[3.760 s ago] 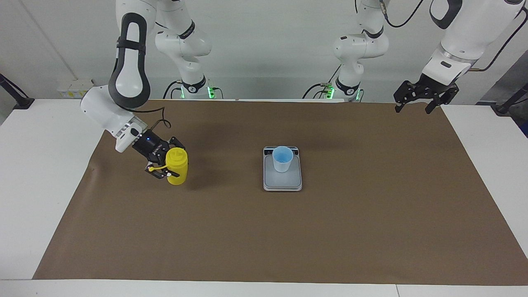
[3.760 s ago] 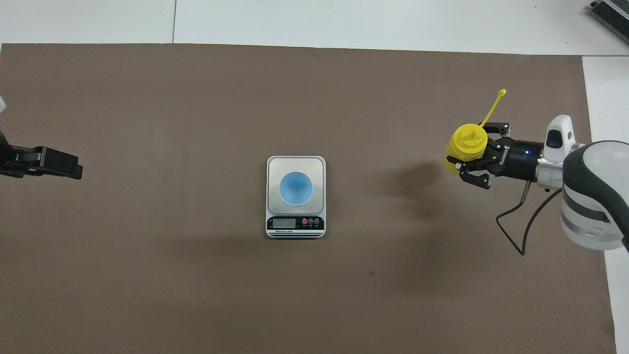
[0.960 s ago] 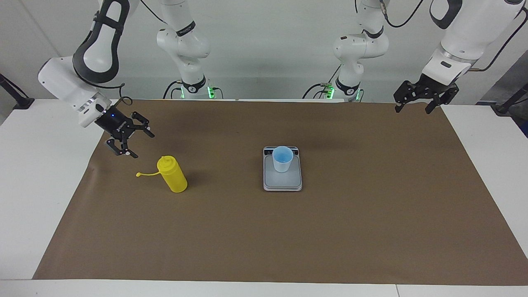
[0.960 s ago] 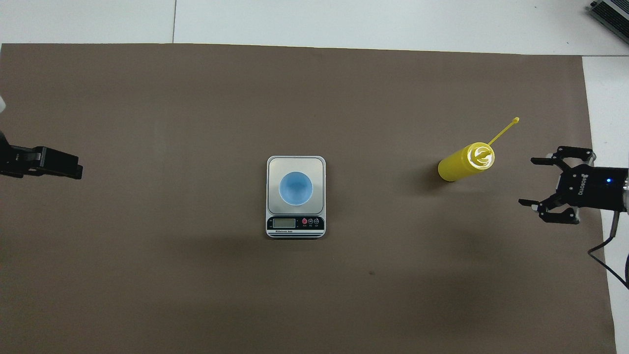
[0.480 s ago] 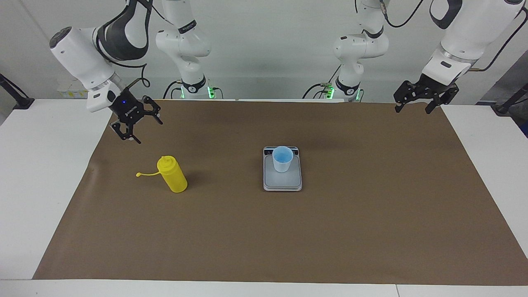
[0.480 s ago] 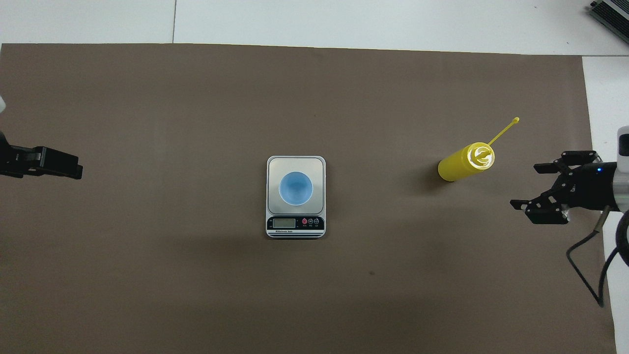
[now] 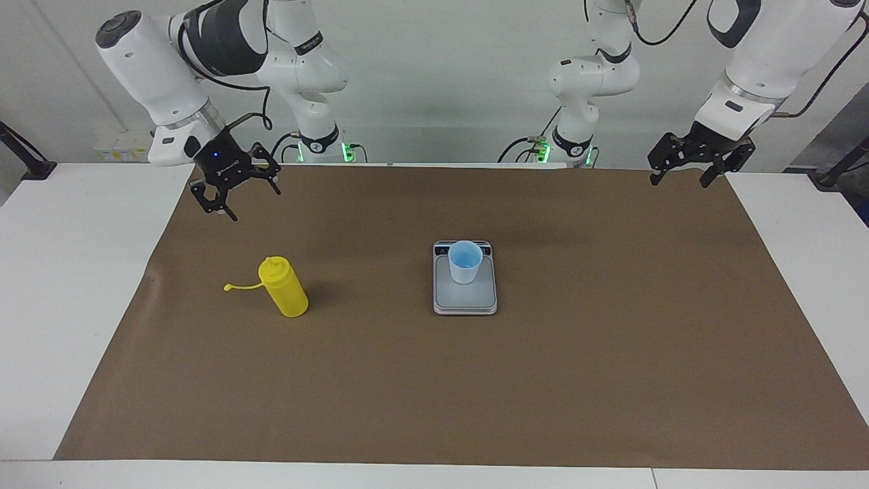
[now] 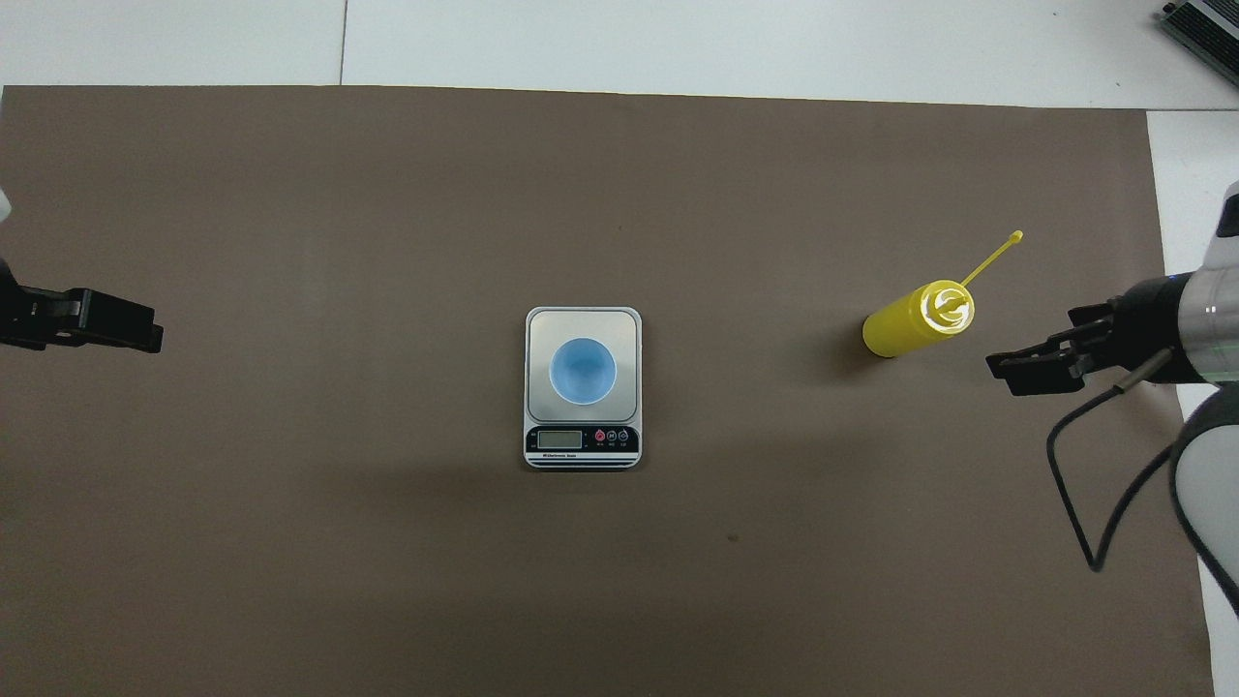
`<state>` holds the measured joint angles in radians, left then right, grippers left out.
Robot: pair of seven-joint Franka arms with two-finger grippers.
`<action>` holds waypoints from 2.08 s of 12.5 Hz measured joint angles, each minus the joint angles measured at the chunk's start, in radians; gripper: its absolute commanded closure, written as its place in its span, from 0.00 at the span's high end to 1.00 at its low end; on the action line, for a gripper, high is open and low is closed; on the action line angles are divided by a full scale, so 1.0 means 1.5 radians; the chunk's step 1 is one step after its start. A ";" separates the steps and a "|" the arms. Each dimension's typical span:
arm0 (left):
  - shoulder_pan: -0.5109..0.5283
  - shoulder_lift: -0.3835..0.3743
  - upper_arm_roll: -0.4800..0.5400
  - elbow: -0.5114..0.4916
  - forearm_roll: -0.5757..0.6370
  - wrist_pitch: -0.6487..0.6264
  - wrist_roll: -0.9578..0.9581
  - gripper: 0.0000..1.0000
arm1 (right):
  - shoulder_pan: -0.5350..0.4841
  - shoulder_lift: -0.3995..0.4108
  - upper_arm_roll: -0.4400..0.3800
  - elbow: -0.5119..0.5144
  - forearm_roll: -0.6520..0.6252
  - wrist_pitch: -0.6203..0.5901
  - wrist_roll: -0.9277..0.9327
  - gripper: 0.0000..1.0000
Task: Pour seasoning into cup on scale with both arms
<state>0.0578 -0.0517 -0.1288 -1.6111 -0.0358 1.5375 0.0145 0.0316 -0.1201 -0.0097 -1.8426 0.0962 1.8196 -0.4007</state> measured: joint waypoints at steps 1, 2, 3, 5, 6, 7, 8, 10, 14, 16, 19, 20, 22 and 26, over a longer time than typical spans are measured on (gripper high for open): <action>0.000 0.000 0.000 0.000 0.000 0.000 0.000 1.00 | 0.016 0.009 0.000 0.025 -0.016 -0.010 0.057 1.00; 0.000 0.000 0.000 0.000 0.000 0.000 0.000 1.00 | 0.025 0.018 0.001 0.049 -0.025 -0.014 0.105 1.00; 0.000 0.000 0.000 0.000 0.000 0.000 0.000 1.00 | 0.027 0.027 0.001 0.072 -0.029 -0.016 0.138 1.00; 0.000 0.000 0.000 0.000 0.000 0.000 0.000 1.00 | 0.025 0.044 -0.004 0.113 -0.036 -0.021 0.159 1.00; 0.000 0.000 0.000 0.000 0.000 0.000 0.000 1.00 | 0.025 0.051 -0.006 0.132 -0.062 -0.030 0.165 1.00; 0.000 0.000 0.000 0.000 0.000 0.000 0.000 1.00 | 0.025 0.055 -0.006 0.148 -0.088 -0.039 0.186 1.00; 0.000 0.000 0.000 0.000 0.000 0.000 0.000 1.00 | 0.025 0.057 -0.006 0.159 -0.099 -0.049 0.208 1.00; 0.000 0.000 0.000 0.000 0.000 0.000 0.000 1.00 | 0.023 0.058 -0.007 0.180 -0.107 -0.084 0.231 1.00; 0.000 0.000 0.000 0.000 0.000 0.000 0.000 1.00 | 0.006 0.059 -0.007 0.224 -0.107 -0.154 0.236 1.00; 0.000 0.000 0.000 0.000 0.000 0.000 0.000 1.00 | -0.007 0.062 -0.007 0.232 -0.105 -0.164 0.236 1.00; 0.000 0.000 0.000 0.000 0.000 0.000 0.000 1.00 | -0.042 0.065 0.012 0.239 -0.103 -0.182 0.236 1.00; 0.000 0.000 0.000 0.000 0.000 0.000 0.000 1.00 | -0.052 0.066 0.028 0.239 -0.103 -0.195 0.236 1.00; 0.000 0.000 0.000 0.000 0.000 0.000 0.000 1.00 | -0.054 0.067 0.043 0.239 -0.101 -0.216 0.237 1.00; 0.000 0.000 0.000 0.000 0.000 0.000 0.000 1.00 | -0.047 0.069 0.042 0.235 -0.069 -0.224 0.241 1.00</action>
<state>0.0578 -0.0517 -0.1288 -1.6111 -0.0358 1.5375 0.0145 -0.0394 -0.0165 0.0537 -1.4894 -0.0075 1.4840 -0.0395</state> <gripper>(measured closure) 0.000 0.000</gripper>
